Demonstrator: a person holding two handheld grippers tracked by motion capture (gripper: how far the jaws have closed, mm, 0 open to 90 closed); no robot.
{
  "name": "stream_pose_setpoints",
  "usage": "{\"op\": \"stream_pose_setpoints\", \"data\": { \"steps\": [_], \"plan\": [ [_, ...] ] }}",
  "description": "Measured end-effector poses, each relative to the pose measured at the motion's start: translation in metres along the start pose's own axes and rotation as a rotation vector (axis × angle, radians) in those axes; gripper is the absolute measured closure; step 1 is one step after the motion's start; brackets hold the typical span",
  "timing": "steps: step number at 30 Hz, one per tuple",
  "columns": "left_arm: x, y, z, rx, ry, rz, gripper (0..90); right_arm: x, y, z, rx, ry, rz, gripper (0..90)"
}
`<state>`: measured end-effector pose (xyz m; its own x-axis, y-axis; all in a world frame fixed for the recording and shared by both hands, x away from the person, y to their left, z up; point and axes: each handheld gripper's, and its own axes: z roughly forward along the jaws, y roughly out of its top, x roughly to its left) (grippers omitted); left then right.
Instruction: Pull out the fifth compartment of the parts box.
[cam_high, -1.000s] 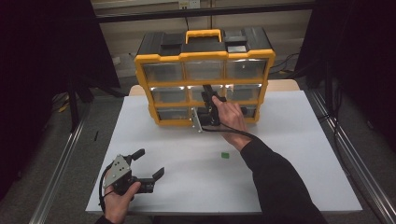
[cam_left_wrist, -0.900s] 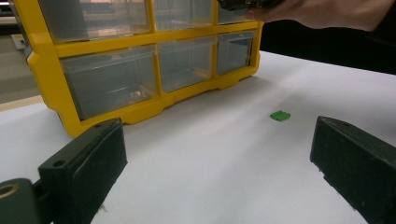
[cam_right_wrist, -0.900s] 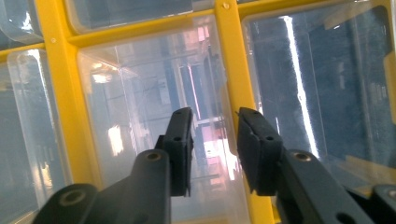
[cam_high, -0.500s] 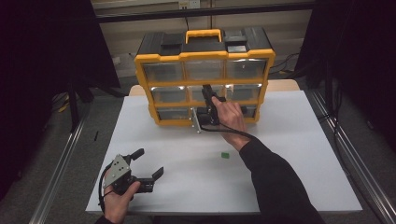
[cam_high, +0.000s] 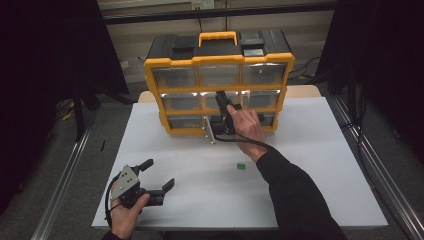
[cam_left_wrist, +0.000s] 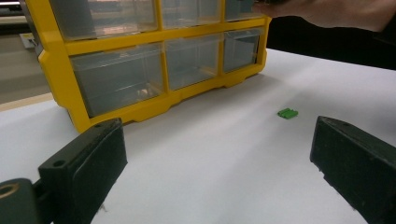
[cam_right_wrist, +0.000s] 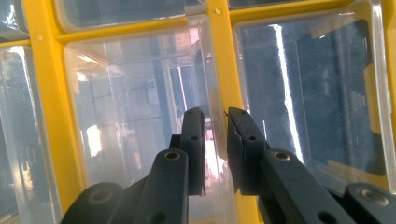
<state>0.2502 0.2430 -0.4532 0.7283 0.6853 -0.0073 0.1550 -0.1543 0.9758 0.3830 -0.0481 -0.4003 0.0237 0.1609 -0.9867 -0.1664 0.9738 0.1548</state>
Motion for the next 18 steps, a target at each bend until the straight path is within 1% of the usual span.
{"op": "stream_pose_setpoints", "data": {
  "steps": [2, 4, 6, 7, 9, 10, 11, 12, 13, 18],
  "plan": [
    [0.0, 0.0, 0.0, -0.003, 0.008, -0.003, 3.6, 0.0, 0.0, -0.001, -0.008, -0.004, -0.009, 78.1],
    [0.0, 0.0, 0.0, -0.003, 0.011, -0.003, 3.6, 0.0, -0.001, -0.002, -0.012, -0.004, -0.007, 78.2],
    [0.0, 0.0, 0.0, -0.007, 0.007, -0.007, 3.6, 0.001, -0.001, -0.005, -0.01, -0.006, -0.013, 78.4],
    [0.001, 0.0, -0.001, 0.001, 0.007, 0.008, 3.6, 0.0, -0.001, -0.005, -0.014, -0.003, -0.018, 78.4],
    [0.0, 0.0, 0.0, -0.005, 0.01, -0.016, 3.6, 0.001, -0.001, -0.007, -0.018, -0.002, -0.009, 78.5],
    [0.002, 0.0, -0.001, 0.009, 0.016, 0.009, 3.6, 0.001, -0.001, -0.008, -0.02, -0.004, -0.007, 78.5],
    [0.001, 0.0, 0.0, 0.008, 0.014, 0.005, 3.5, 0.001, -0.001, -0.009, -0.022, -0.006, -0.008, 78.5],
    [0.002, 0.0, -0.001, 0.009, 0.017, 0.01, 3.6, 0.001, -0.001, -0.01, -0.025, -0.006, -0.011, 78.5],
    [0.0, 0.0, 0.0, -0.003, 0.016, -0.012, 3.6, 0.001, -0.001, -0.012, -0.026, -0.008, -0.007, 78.5],
    [0.0, 0.0, 0.0, -0.004, 0.017, -0.012, 3.6, 0.001, 0.0, -0.016, -0.029, -0.009, -0.013, 78.7]
  ]
}}
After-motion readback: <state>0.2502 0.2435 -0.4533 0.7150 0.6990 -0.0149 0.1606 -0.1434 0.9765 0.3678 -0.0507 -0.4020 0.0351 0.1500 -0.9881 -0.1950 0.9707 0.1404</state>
